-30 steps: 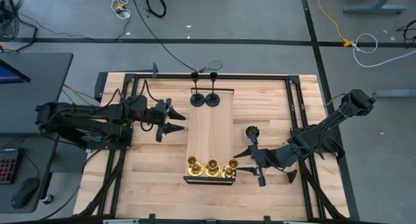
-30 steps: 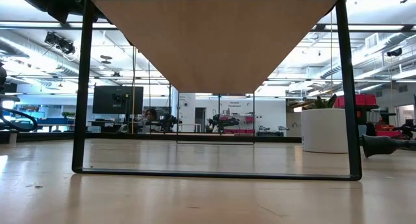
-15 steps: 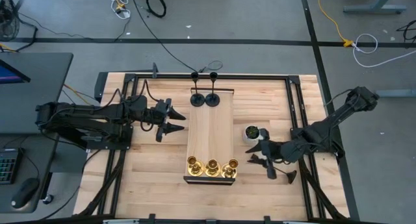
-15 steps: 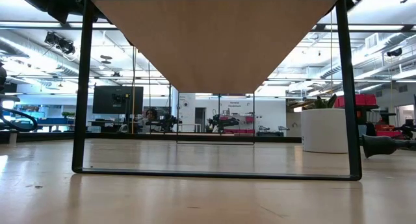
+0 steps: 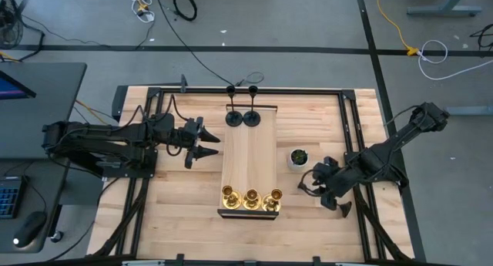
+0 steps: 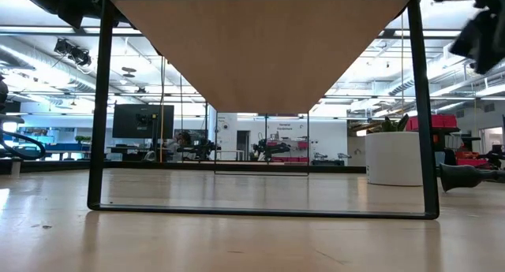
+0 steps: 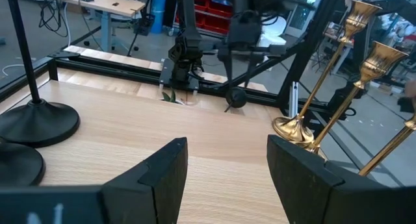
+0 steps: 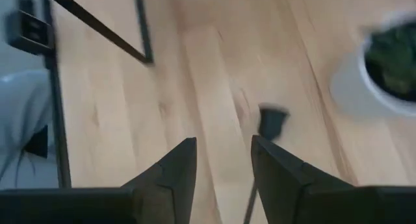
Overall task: Pick & Place candle stick holders
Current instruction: Put the black candle holder on the shelf aligned with the other black candle holders
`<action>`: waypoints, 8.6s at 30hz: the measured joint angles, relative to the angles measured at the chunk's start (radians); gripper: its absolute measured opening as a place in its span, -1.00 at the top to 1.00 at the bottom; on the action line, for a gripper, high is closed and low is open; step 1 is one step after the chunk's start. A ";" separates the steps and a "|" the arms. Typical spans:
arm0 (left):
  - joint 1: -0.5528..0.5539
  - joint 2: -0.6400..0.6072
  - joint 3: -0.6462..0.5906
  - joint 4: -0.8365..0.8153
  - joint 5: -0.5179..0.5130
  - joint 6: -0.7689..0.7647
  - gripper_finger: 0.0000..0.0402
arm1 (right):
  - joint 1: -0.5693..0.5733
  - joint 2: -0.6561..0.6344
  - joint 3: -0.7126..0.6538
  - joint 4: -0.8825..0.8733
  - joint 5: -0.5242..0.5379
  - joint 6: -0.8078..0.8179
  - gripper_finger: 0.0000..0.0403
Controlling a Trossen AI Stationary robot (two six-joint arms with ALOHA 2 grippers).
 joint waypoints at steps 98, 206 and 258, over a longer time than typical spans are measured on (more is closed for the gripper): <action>0.000 0.000 0.000 0.000 0.000 0.022 -0.05 | -0.001 0.431 -0.134 0.050 -0.186 0.266 0.97; 0.000 0.000 0.000 -0.007 0.000 0.043 -0.05 | -1.009 0.334 -0.259 1.798 -0.342 -0.881 0.99; 0.000 0.000 0.000 -0.006 -0.026 0.044 -0.05 | -1.003 0.376 -0.261 1.806 -0.298 -0.859 0.77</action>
